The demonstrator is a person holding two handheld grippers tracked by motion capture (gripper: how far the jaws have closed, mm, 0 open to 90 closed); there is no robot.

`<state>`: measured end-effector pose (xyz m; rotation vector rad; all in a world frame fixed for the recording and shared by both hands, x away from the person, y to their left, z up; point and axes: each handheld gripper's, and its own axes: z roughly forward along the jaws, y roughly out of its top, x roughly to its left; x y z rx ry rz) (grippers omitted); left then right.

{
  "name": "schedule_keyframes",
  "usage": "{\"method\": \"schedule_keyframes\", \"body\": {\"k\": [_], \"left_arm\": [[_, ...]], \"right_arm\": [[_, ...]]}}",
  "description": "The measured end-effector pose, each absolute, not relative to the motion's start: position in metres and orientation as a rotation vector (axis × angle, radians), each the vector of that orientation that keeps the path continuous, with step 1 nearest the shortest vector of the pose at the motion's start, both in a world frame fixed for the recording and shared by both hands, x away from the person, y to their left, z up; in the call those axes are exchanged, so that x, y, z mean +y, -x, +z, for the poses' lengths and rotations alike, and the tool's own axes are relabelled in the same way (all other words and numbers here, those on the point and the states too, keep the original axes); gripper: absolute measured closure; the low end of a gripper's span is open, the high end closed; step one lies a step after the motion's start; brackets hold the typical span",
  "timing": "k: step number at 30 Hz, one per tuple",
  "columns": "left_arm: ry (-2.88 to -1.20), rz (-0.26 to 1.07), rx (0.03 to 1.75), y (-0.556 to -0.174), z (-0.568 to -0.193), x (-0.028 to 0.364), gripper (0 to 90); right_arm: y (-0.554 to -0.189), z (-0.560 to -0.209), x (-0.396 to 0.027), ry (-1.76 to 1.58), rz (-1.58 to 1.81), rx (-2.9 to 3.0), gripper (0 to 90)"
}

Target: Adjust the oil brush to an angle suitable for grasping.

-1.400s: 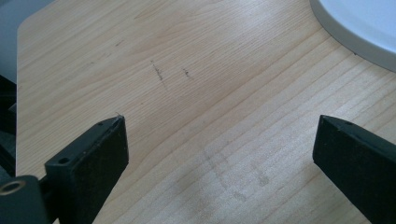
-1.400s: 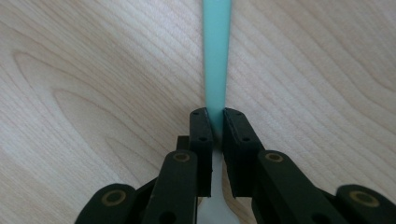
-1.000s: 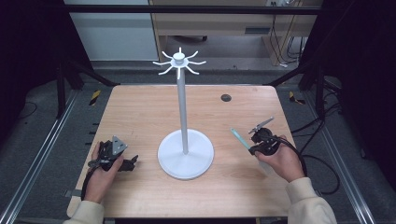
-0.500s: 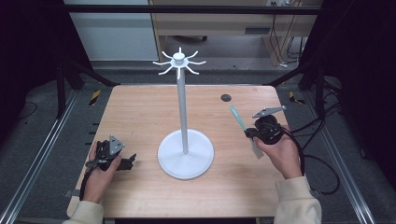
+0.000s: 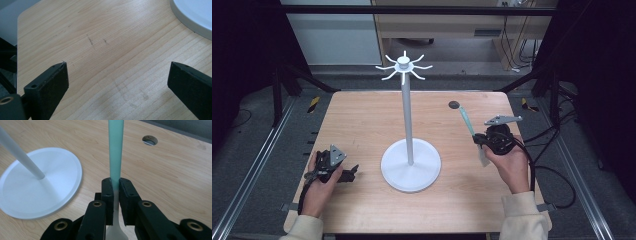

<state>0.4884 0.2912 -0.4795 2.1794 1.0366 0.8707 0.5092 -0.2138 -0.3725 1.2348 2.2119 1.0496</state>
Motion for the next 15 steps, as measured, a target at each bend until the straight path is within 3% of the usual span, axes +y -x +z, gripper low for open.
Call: {"method": "schedule_keyframes", "body": {"k": [15], "left_arm": [[-2.151, 0.866, 1.056, -0.489, -0.478, 0.296, 2.9]], "right_arm": [[-0.499, -0.365, -0.203, -1.176, 1.212, 2.086, 82.5]]}}
